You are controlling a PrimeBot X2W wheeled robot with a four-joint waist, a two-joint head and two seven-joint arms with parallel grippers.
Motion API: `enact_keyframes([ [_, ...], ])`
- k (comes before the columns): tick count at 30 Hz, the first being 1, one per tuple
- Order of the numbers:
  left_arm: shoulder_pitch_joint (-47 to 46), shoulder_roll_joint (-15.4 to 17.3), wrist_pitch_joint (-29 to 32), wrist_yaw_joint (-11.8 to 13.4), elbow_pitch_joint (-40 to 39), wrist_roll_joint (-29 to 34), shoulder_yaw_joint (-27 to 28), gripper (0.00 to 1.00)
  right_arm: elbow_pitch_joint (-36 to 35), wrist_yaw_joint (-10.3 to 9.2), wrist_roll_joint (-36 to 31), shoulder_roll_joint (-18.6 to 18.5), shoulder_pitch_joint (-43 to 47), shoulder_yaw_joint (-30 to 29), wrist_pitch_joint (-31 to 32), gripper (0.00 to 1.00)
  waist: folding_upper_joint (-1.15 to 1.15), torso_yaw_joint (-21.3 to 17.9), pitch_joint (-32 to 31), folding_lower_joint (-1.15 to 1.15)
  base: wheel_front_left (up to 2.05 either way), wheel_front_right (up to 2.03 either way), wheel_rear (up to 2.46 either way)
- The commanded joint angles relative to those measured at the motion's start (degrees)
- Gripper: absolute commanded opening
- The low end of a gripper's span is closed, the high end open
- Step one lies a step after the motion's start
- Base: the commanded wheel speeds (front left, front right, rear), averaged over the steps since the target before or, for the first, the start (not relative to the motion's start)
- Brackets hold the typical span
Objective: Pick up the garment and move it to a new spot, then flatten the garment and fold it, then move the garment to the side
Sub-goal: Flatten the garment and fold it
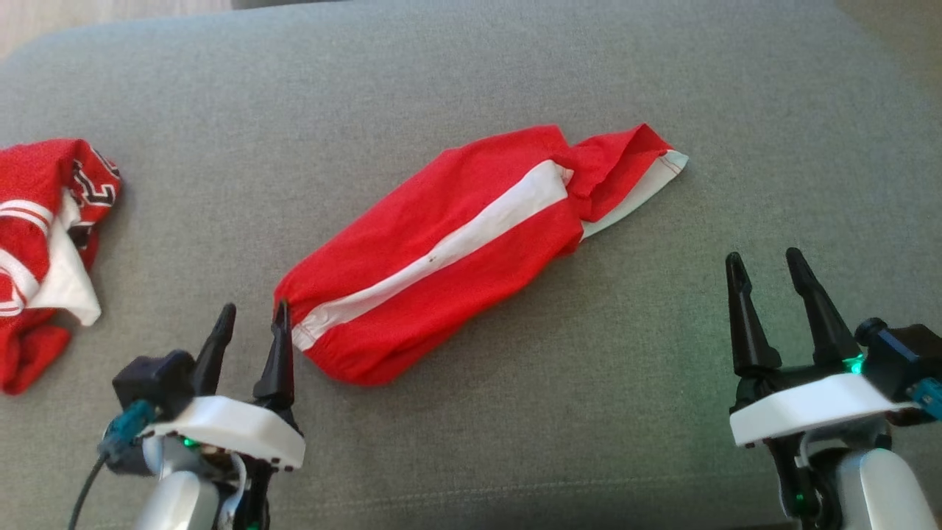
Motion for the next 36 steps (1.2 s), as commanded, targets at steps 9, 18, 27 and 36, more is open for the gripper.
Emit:
enact_keyframes([
  [9,-2.7,-0.1,-6.0,2.0,-6.4,6.0,2.7,1.00,-2.1,-0.04,-1.1,-0.2,-0.7,1.7,0.9,1.00,0.00,1.3,-3.3,0.00,0.00,0.00,0.00],
  [18,-0.5,-0.4,-6.3,2.2,-7.8,7.9,2.4,1.00,-2.5,-0.04,-1.3,-0.4,0.5,2.2,2.1,1.00,0.00,2.1,-4.9,0.00,0.00,0.00,0.00],
  [27,-0.4,-0.7,-6.4,1.9,-7.5,8.4,2.4,1.00,-2.5,-0.04,-0.9,-0.9,0.5,2.1,2.5,1.00,0.00,2.8,-5.0,0.00,0.00,0.00,0.00],
  [36,-3.0,-1.5,-6.4,0.5,-7.8,9.0,1.2,1.00,1.9,-0.04,0.4,-3.1,-4.6,2.9,2.4,1.00,0.00,5.9,-2.0,0.00,0.00,0.00,0.00],
])
